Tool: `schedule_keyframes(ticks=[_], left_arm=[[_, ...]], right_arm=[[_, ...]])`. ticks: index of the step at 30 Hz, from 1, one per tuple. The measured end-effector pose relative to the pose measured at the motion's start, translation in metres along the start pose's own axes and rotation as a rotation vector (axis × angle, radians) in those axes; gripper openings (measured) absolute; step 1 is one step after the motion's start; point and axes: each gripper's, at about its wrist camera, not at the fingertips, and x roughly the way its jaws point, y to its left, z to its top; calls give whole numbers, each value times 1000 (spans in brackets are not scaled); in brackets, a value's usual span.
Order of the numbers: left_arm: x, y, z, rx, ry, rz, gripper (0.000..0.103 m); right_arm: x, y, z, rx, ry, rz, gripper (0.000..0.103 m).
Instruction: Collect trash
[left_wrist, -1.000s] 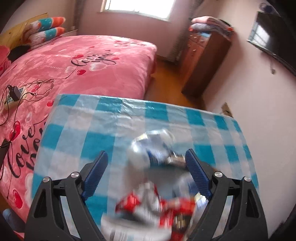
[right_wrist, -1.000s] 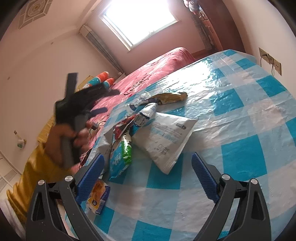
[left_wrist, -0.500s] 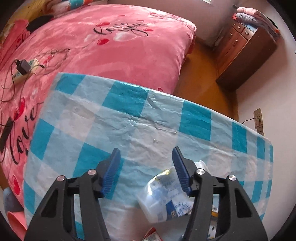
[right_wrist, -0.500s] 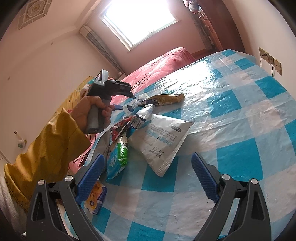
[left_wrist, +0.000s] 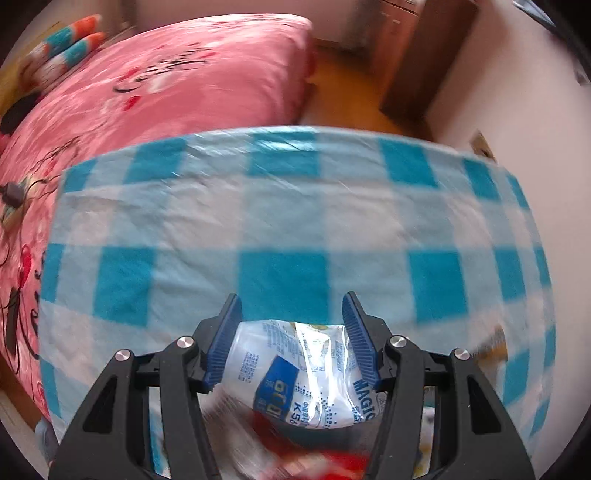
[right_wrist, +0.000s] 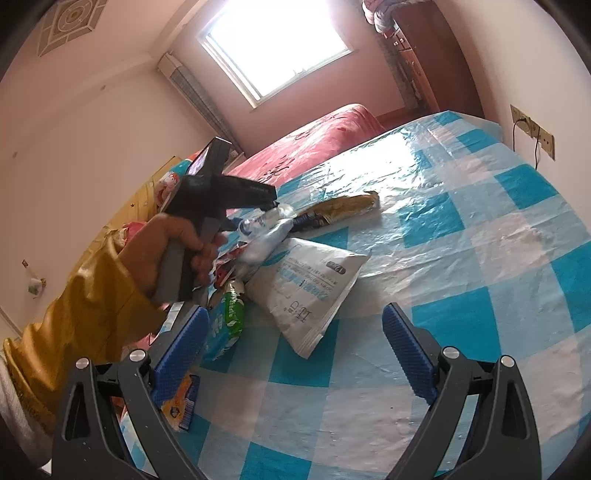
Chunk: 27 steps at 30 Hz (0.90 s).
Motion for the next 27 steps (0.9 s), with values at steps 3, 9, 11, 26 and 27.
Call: schedule_keyframes(ticks=[3,9,11,26,27], left_arm=[[-9,-16,-22,34,14,-70,57],[-25,-42,-60,111,58,-188,57],[-37,-42,-69,121,39,-215,57],[-128,70,-132,1,-187,-141,84],[-125,79,-138,-17,-175,-150,84]], right_arm=[[-2,-3,1,6,-3,-10,94],[2,-10,-2,28,35,-17,94],[6,-9,-3,17,58,-12,94],[29,23,-15,-95,140,-26,94],[30,23,-15,-88,147,-19,94]])
